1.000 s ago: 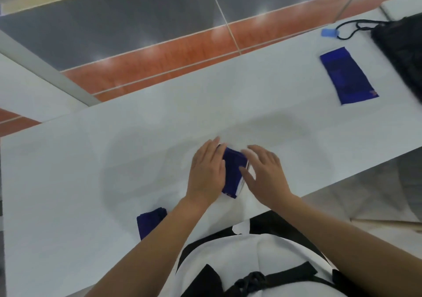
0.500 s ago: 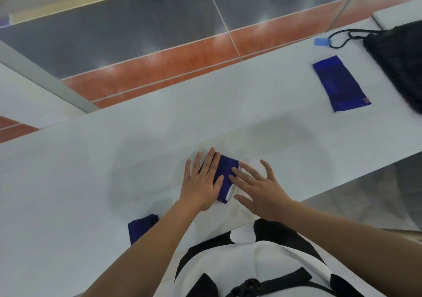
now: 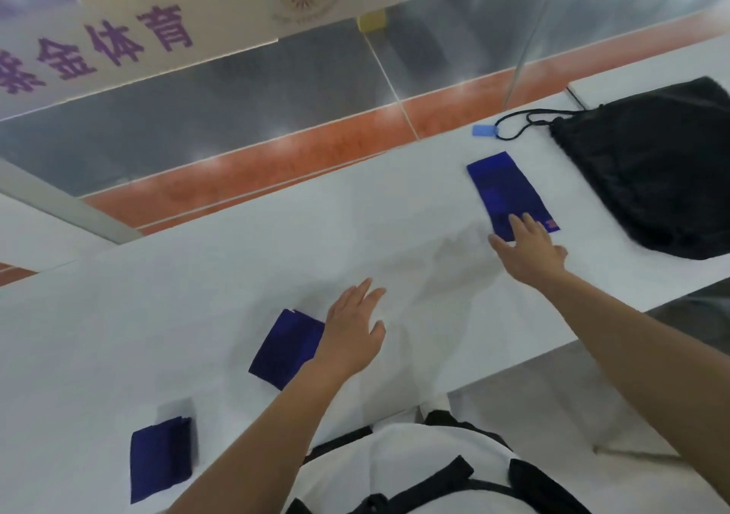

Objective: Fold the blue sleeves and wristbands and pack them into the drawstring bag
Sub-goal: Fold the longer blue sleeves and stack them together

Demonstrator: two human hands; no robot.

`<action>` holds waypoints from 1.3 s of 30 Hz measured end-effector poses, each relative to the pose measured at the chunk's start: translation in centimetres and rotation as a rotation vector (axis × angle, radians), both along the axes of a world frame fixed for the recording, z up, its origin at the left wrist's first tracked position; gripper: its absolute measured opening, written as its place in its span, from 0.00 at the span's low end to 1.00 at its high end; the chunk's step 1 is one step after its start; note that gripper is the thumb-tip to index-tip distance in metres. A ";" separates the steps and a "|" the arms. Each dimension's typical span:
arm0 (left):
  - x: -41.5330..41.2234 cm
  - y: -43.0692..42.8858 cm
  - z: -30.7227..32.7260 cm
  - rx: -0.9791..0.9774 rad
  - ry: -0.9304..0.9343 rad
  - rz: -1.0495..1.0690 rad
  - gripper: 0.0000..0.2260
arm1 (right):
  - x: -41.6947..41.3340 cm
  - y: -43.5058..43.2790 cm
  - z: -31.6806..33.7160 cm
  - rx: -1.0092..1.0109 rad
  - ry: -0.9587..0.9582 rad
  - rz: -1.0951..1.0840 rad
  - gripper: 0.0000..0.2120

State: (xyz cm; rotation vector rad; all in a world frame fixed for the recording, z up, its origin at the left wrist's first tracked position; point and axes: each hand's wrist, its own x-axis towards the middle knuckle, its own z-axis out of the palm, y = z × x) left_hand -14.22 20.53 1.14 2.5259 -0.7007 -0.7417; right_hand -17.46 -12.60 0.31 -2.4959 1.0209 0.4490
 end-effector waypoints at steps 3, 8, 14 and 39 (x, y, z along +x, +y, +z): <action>-1.6 -2.2 -0.2 0.018 -0.003 -0.007 0.24 | 1.8 -4.0 -1.3 -0.014 0.055 0.067 0.35; -2.7 -3.1 -0.4 -0.009 0.004 0.120 0.22 | 1.2 -2.2 -4.0 -0.019 0.103 0.344 0.37; -2.2 -5.7 -1.0 -0.080 -0.152 0.219 0.22 | -6.4 5.5 -4.9 0.027 -0.001 0.821 0.40; 1.3 -8.2 -3.3 0.032 -0.199 0.045 0.33 | -11.9 5.8 -2.6 -0.034 -0.117 1.118 0.35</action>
